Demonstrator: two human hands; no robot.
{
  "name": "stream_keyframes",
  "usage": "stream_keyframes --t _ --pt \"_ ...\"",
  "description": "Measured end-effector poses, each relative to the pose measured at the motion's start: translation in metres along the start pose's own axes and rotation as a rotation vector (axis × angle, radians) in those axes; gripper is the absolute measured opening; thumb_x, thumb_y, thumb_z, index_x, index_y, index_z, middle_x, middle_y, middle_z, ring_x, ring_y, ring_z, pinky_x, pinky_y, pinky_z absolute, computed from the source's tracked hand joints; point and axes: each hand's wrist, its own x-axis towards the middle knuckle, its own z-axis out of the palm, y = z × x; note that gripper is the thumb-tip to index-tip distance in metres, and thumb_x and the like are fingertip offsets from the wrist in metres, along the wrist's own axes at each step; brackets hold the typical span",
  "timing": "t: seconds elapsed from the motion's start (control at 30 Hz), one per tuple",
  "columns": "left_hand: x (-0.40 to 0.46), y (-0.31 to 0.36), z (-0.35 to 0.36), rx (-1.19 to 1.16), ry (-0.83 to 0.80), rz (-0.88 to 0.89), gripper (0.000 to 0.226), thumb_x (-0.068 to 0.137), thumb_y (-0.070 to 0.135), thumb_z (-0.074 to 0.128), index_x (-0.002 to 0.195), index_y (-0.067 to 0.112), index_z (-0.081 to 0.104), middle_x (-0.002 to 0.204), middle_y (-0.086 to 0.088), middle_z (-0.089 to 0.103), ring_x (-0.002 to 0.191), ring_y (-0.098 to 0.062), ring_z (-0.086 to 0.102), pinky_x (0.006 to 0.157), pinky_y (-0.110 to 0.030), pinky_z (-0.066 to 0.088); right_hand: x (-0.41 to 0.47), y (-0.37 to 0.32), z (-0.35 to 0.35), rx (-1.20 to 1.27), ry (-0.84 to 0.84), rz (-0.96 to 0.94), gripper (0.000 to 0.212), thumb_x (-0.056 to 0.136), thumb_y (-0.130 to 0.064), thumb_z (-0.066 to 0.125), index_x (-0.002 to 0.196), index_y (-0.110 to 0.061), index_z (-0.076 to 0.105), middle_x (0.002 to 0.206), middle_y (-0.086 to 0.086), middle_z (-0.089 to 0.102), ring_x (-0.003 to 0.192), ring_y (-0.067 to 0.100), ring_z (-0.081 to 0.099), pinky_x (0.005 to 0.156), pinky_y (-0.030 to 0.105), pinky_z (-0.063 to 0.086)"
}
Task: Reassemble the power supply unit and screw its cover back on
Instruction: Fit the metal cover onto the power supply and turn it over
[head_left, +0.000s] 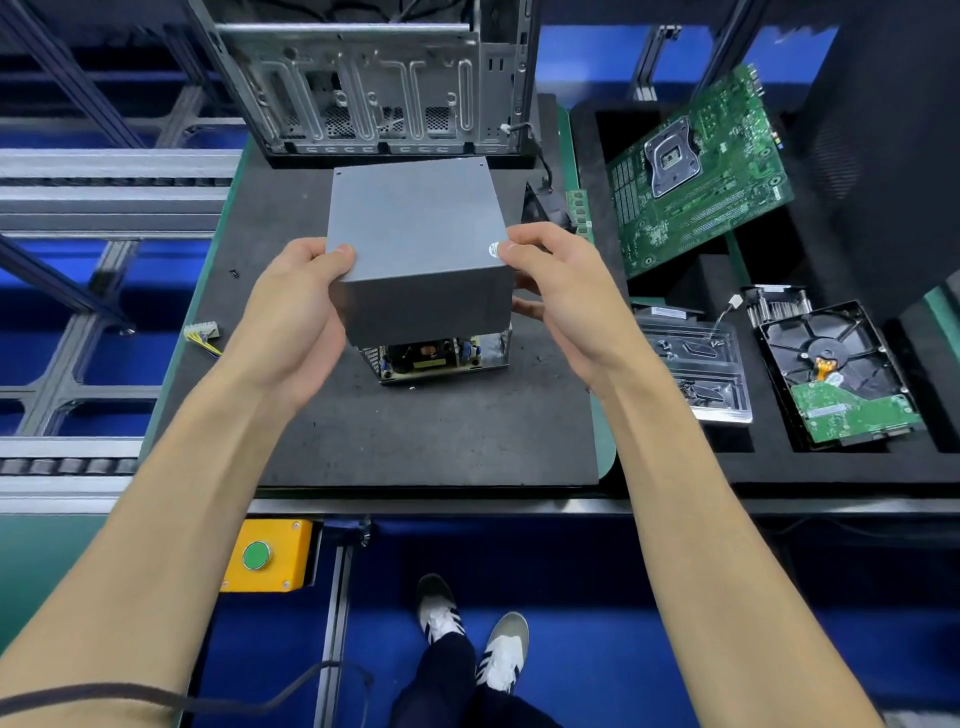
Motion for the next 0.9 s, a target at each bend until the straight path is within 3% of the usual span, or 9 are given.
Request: stream_keyframes --t 0.3,0.47,0.57,0.67,0.83,0.9 --pt "-0.0018 -0.0065 -0.0003 -0.025 0.006 0.009 0.017 0.104 0.009 0.047 0.119 0.007 0.055 0.123 -0.012 0.072 0.11 -0.021 0.07 0.083 -0.031 0.056 0.002 0.0011 0.0015 -0.017 0.013 -0.004 0.008 0.1 -0.021 0.063 0.108 -0.019 0.064 0.094 -0.002 0.063 0.084 0.012 0.058 0.084 0.031 0.052" --pt "-0.0007 -0.0031 -0.0001 0.006 0.0 -0.014 0.022 0.105 0.01 0.048 0.126 0.003 0.052 0.124 -0.013 0.072 0.113 -0.023 0.07 0.076 -0.03 0.059 0.0055 -0.0018 0.0022 -0.021 0.024 0.025 0.016 0.1 -0.02 0.062 0.114 -0.016 0.065 0.096 -0.003 0.063 0.071 0.003 0.059 0.075 0.025 0.054" --pt "0.0 -0.004 -0.0012 0.007 -0.009 -0.014 0.016 0.105 0.011 0.048 0.119 0.006 0.055 0.122 -0.011 0.073 0.121 -0.026 0.066 0.096 -0.038 0.056 0.0064 -0.0027 0.003 -0.018 0.024 0.049 0.02 0.1 -0.02 0.061 0.118 -0.014 0.065 0.102 0.001 0.064 0.071 0.005 0.06 0.073 0.024 0.052" --pt "-0.0009 -0.0076 -0.0005 -0.002 -0.014 0.007 0.009 0.105 0.011 0.048 0.108 0.012 0.057 0.125 -0.011 0.071 0.128 -0.026 0.061 0.114 -0.048 0.042 0.0061 -0.003 0.0038 0.012 0.021 0.058 0.015 0.1 -0.019 0.061 0.114 -0.016 0.065 0.1 0.0 0.065 0.067 0.002 0.061 0.072 0.023 0.053" --pt "-0.0049 -0.0091 -0.001 -0.013 -0.015 0.023 0.01 0.105 0.013 0.048 0.107 0.014 0.057 0.128 -0.01 0.07 0.13 -0.025 0.059 0.117 -0.048 0.038 0.0039 -0.0003 0.0035 -0.003 0.019 0.034 0.011 0.1 -0.021 0.06 0.11 -0.019 0.065 0.102 0.0 0.065 0.073 0.004 0.062 0.07 0.021 0.053" --pt "-0.0069 -0.0087 -0.0002 -0.035 -0.013 0.025 0.01 0.105 0.012 0.048 0.106 0.014 0.058 0.121 -0.008 0.072 0.123 -0.023 0.064 0.115 -0.047 0.041 0.0016 0.0028 0.0038 -0.004 0.024 0.013 0.008 0.101 -0.021 0.059 0.106 -0.02 0.065 0.096 -0.003 0.065 0.077 0.006 0.06 0.073 0.023 0.052"
